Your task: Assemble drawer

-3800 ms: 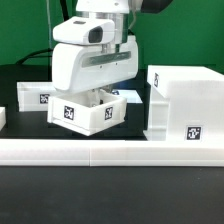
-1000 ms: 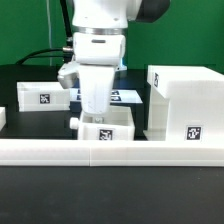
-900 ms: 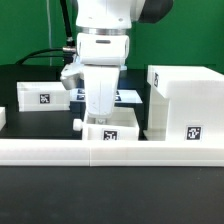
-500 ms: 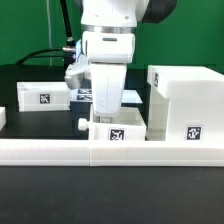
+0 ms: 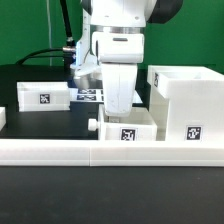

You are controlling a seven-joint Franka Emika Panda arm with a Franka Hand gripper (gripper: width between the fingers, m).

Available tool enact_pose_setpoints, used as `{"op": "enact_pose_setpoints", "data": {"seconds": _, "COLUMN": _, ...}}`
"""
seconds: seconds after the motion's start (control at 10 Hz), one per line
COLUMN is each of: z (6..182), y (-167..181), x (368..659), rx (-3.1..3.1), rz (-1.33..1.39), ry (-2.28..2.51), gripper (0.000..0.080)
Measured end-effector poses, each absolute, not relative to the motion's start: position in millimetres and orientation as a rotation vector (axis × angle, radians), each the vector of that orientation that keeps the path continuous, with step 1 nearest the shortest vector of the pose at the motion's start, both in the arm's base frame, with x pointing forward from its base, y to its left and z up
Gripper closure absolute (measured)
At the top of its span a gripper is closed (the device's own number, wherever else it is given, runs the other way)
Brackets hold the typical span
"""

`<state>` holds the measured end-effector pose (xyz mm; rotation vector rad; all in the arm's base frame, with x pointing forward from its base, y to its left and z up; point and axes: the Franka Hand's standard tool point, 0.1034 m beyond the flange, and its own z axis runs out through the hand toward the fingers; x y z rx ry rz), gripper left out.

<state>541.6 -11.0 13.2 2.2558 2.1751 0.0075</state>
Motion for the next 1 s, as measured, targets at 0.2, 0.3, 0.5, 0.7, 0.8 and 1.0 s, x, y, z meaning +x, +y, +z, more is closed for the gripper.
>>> {"op": "enact_pose_setpoints", "data": {"seconds": 0.2, "z": 12.4, "y": -11.2, "x": 540.4, "rx": 2.259, "rz": 0.002, "ry": 2.176, "gripper": 0.0758}}
{"op": "enact_pose_setpoints", "data": {"seconds": 0.3, "z": 12.2, "y": -11.7, "x": 540.2, "rx": 2.260, "rz": 0.002, "ry": 2.176, "gripper": 0.0758}}
{"op": "enact_pose_setpoints", "data": {"seconds": 0.5, "z": 11.3, "y": -14.3, "x": 540.4, "rx": 2.247, "rz": -0.001, "ry": 2.190, "gripper": 0.0758}}
{"op": "enact_pose_setpoints", "data": {"seconds": 0.7, "z": 11.7, "y": -7.0, "x": 540.0, "rx": 2.241, "rz": -0.013, "ry": 2.207, "gripper": 0.0758}}
{"op": "enact_pose_setpoints", "data": {"seconds": 0.8, "z": 12.1, "y": -6.7, "x": 540.6, "rx": 2.246, "rz": -0.017, "ry": 2.201, "gripper": 0.0758}}
{"op": "enact_pose_setpoints", "data": {"seconds": 1.0, "z": 12.2, "y": -7.1, "x": 541.5, "rx": 2.258, "rz": -0.020, "ry": 2.188, "gripper": 0.0758}}
